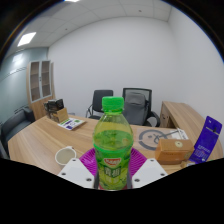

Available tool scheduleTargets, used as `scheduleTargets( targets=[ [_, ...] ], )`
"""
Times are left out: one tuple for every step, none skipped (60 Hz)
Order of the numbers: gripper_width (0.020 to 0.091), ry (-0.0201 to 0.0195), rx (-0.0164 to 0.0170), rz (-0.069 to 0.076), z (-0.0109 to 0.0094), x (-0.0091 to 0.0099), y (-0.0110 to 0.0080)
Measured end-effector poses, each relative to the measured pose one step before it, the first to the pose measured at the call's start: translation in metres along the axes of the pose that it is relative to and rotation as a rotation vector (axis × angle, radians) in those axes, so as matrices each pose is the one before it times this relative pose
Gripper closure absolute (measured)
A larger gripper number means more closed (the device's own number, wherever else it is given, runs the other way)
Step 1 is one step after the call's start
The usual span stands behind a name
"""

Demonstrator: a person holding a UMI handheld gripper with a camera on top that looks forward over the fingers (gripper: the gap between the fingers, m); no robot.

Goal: Pour water

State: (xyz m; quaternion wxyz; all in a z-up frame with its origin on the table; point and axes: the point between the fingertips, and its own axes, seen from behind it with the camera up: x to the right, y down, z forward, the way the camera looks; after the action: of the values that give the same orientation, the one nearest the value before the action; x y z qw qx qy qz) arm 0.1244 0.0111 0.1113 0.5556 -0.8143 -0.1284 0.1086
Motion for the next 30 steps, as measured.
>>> scheduleTargets(
  targets=[
    [0.0731, 0.00178, 0.00325, 0.004, 0.00178, 0.00122, 0.00178],
    [0.0732, -0.00166, 0.00339, 0.0002, 0.00147, 0.00053, 0.00214],
    [0.0733, -0.00174, 0.00507, -0.0004, 0.00158, 0.00062, 0.00191],
    [0.0732, 0.00152, 0.00475, 0.0011, 0.00159, 0.00144, 0.00202],
    [0.0731, 0.00564, 0.00406, 0.0034, 0.00131, 0.00035, 0.00217],
    [0.0732, 0.00251, 0.00361, 0.0022, 0.00164, 0.00127, 0.00219],
    [0.0732, -0.00292, 0.00328, 0.0034, 0.00021, 0.00017, 0.00147],
    [0.073, -0.00349, 0.00531, 0.0048, 0.00125, -0.0003, 0.00183],
    [0.072, -0.00289, 0.00208, 0.0075, 0.00133, 0.00007, 0.00237],
    [0.0721, -0.00186, -0.00282, 0.0085, 0.00145, 0.00043, 0.00331],
    [0.0721, -0.00192, -0.00693, 0.0075, 0.00156, 0.00078, 0.00447],
    [0.0721, -0.00107, -0.00994, 0.0058, 0.00114, 0.00092, 0.00542],
    [0.0715, -0.00032, -0.01044, 0.0031, 0.00158, 0.00095, 0.00565],
    [0.0714, -0.00628, 0.01467, 0.0047, -0.00143, -0.00159, -0.0019],
    [0.0716, 0.00043, 0.02183, -0.0072, 0.00023, 0.00097, -0.00155],
    [0.0714, 0.00612, -0.00282, -0.0049, 0.00023, 0.00048, 0.00278],
    [0.0712, -0.00166, 0.00206, -0.0067, -0.00128, 0.00087, 0.00026],
    [0.0711, -0.00067, 0.00776, -0.0116, -0.00059, -0.0004, -0.00085],
    [0.0701, -0.00011, -0.00038, -0.0116, -0.00061, -0.00079, 0.00116],
    [0.0694, -0.00074, 0.00739, -0.0096, -0.00063, -0.00072, -0.00026],
    [0.0692, 0.00111, 0.00336, -0.0095, -0.0004, -0.00044, 0.00066],
    [0.0681, 0.00134, 0.00389, -0.0079, -0.00052, -0.00033, 0.00016],
    [0.0674, 0.00156, 0.00205, -0.0077, -0.00004, -0.00105, 0.00036],
    [0.0664, 0.00138, 0.00089, -0.0057, -0.0006, 0.0001, 0.0006],
    [0.0647, 0.0011, 0.0006, -0.0032, -0.00061, -0.00002, 0.00012],
    [0.0633, 0.00202, -0.00071, -0.0014, -0.00038, 0.0, 0.00041],
    [0.0622, 0.00257, -0.00296, 0.0005, -0.00029, 0.00008, 0.00078],
    [0.0612, 0.00242, -0.00362, 0.0025, -0.00043, 0.00018, 0.00054],
    [0.0602, -0.00014, -0.00424, 0.0005, -0.00042, -0.00016, 0.00034],
    [0.0596, 0.00002, -0.00683, -0.0032, -0.00068, 0.00003, 0.00086]
  ],
)
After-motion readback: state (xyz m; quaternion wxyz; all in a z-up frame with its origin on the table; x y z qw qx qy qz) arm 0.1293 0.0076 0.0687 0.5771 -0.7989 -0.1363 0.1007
